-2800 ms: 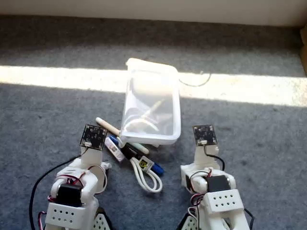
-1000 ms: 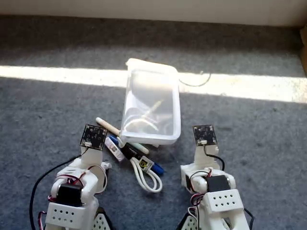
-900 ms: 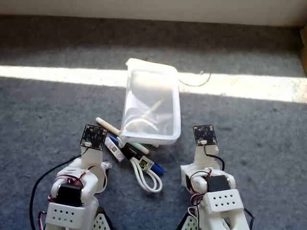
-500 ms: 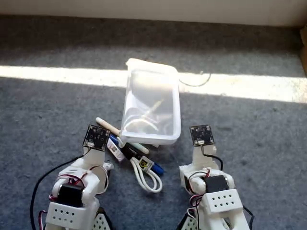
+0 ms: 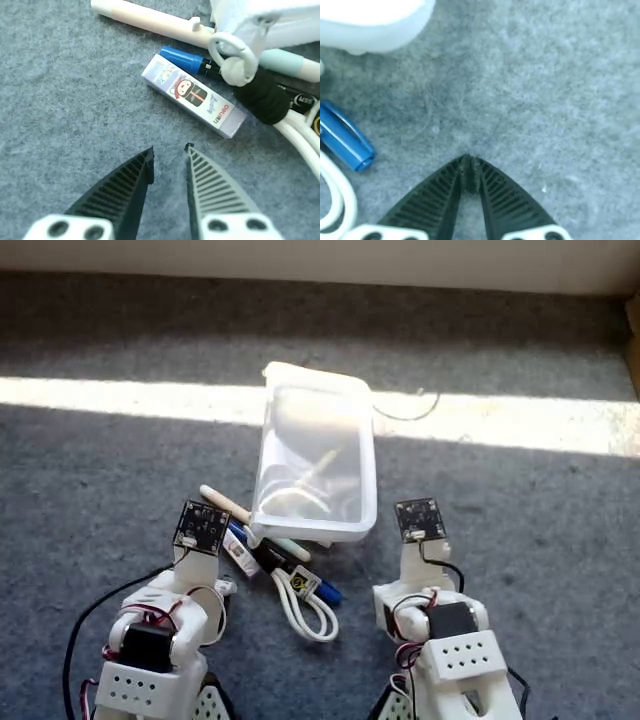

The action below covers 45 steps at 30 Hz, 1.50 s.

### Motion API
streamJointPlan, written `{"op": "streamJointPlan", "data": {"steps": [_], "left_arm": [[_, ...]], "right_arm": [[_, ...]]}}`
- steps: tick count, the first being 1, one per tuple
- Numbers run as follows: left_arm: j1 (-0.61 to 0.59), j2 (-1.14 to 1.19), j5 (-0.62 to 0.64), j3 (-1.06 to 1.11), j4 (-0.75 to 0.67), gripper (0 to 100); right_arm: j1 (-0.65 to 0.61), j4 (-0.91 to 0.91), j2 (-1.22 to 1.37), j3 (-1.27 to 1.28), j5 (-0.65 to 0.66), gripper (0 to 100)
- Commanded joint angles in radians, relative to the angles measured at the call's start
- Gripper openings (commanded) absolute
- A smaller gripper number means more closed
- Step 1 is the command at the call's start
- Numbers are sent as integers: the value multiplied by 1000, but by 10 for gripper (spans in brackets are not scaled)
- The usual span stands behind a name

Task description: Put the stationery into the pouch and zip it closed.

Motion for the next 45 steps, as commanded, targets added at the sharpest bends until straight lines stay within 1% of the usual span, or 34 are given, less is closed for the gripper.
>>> {"op": "streamJointPlan", "data": {"steps": [1, 5, 12, 15, 19, 21, 24, 26, 31, 35, 39, 41, 45], "left_arm": [[8, -8, -6, -16, 3, 108], [8, -10, -6, 13, -2, 108], [5, -10, -6, 10, -2, 108], [-47, -10, -6, 13, -5, 109], [-142, -10, -6, 21, -71, 109], [-176, -10, -6, 21, -83, 109], [-185, -10, -6, 21, -84, 109], [-185, -10, -6, 21, -84, 109], [-191, -10, -6, 21, -87, 109], [-193, -10, -6, 21, -87, 109], [-196, -10, -6, 21, -87, 109], [-225, -10, -8, 21, -94, 109], [-312, -10, -8, 21, -155, 109]], "right_arm": [[12, -38, 10, -73, -12, 5], [12, -35, 10, -119, -110, 5], [12, -31, 10, -188, -124, 5], [12, 12, -10, -211, -124, 5], [12, 183, -183, -309, -126, 5], [8, 225, -305, -340, -126, 5], [8, 243, -456, -357, -126, 5], [10, 294, -513, -361, -126, 5], [10, 361, -549, -366, -126, 5], [7, 331, -553, -371, -127, 5], [7, 237, -555, -369, -127, 5], [5, 173, -555, -369, -127, 5], [5, 73, -555, -369, -127, 5]]}}
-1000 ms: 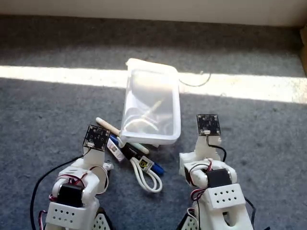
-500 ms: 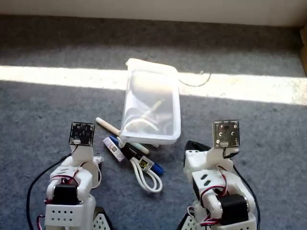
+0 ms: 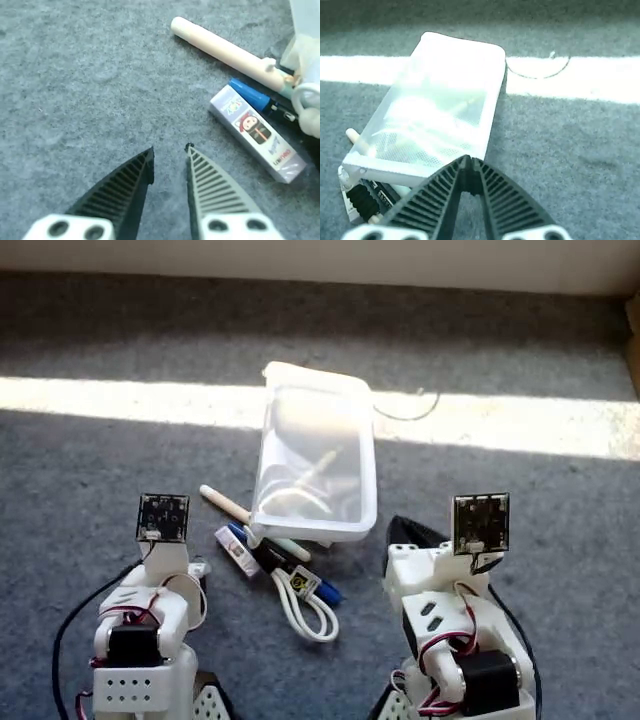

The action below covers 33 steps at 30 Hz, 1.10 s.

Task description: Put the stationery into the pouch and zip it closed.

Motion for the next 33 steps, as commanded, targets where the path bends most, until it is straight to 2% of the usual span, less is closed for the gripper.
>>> {"op": "streamJointPlan", "data": {"steps": [1, 6, 9, 16, 22, 27, 33], "left_arm": [[-85, -10, -8, 21, -51, 109], [-199, -10, -8, 21, -64, 109], [-226, -10, -8, 21, -64, 109], [-228, -10, -8, 21, -80, 109], [-228, -10, -8, 21, -80, 109], [-228, -10, -8, 21, -83, 109], [-229, -10, -8, 21, -84, 109]], "right_arm": [[5, -120, -7, -56, -12, 5], [-48, -226, -7, -54, -12, 5], [-111, -248, -7, -53, -12, 5], [-171, -318, 2, -56, 11, 9], [-357, -326, 4, -56, 255, 10], [-427, -337, 7, -58, 262, 101], [-435, -377, 107, -90, 265, 103]]}}
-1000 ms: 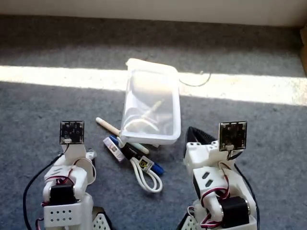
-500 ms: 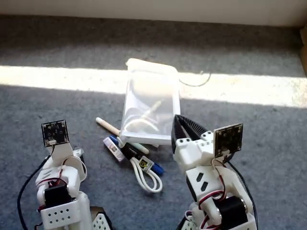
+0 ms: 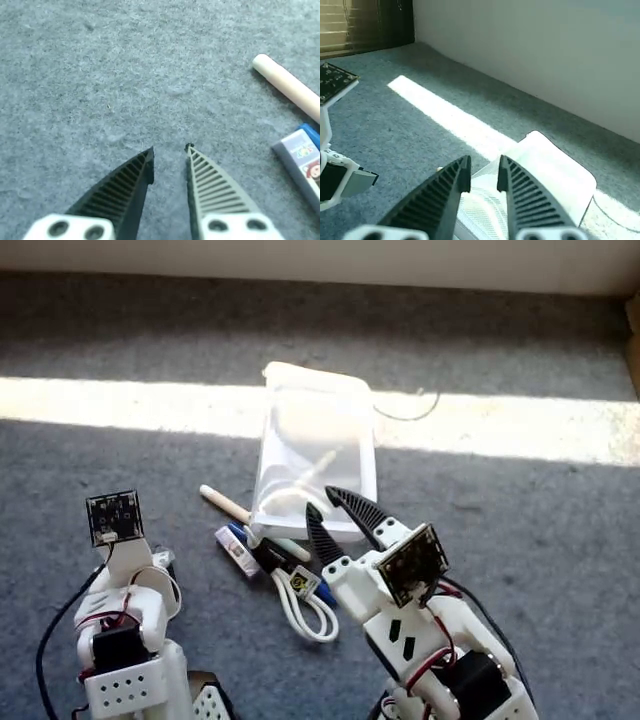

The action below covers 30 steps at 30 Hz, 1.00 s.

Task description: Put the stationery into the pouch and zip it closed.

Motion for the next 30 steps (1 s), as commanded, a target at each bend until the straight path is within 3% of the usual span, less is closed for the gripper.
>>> {"op": "streamJointPlan", "data": {"steps": [1, 7, 13, 30], "left_arm": [[-15, -10, -8, 21, -20, 109], [-15, -10, -8, 21, -20, 109], [-15, -10, -8, 21, -20, 109], [-15, -10, -8, 21, -20, 109]], "right_arm": [[-12, -27, 122, -97, 9, 103], [-15, -7, 381, -274, 6, 104], [-102, 105, 579, -401, -43, 104], [-266, 110, 889, -412, -114, 106]]}}
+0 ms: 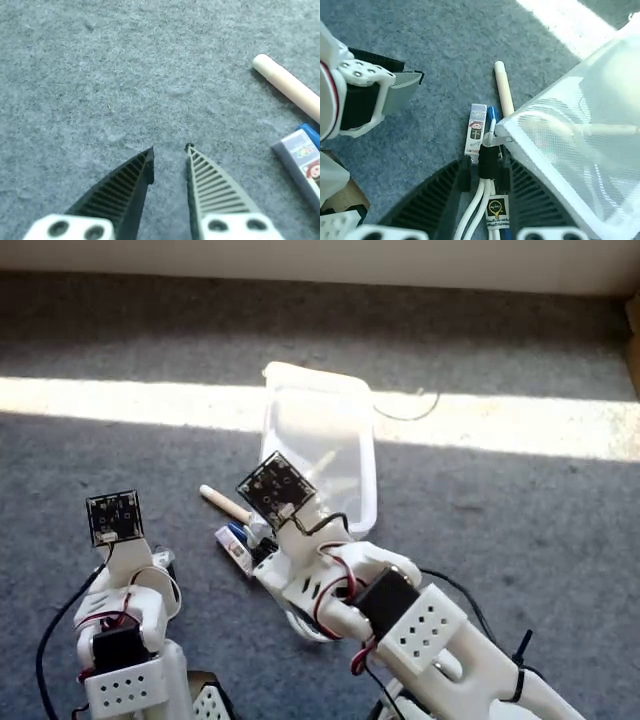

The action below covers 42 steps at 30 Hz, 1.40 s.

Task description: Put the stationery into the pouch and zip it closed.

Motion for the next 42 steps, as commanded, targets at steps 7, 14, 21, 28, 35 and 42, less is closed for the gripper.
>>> {"op": "streamJointPlan", "data": {"steps": [7, 14, 21, 28, 35, 42], "left_arm": [[-15, -10, -8, 21, -18, 109], [-15, -10, -8, 21, -17, 109], [-15, -10, -8, 21, -15, 109], [-15, -10, -8, 21, -15, 109], [-15, -10, -8, 21, -15, 109], [-15, -10, -8, 21, -14, 109]], "right_arm": [[-61, -125, 128, -58, -52, 106], [-56, -180, 231, -62, -55, 106], [-54, -236, 325, -54, -55, 106], [-54, -239, 386, -64, -54, 108], [-53, -234, 395, -56, -54, 175], [-27, -240, 397, -56, -54, 175]]}}
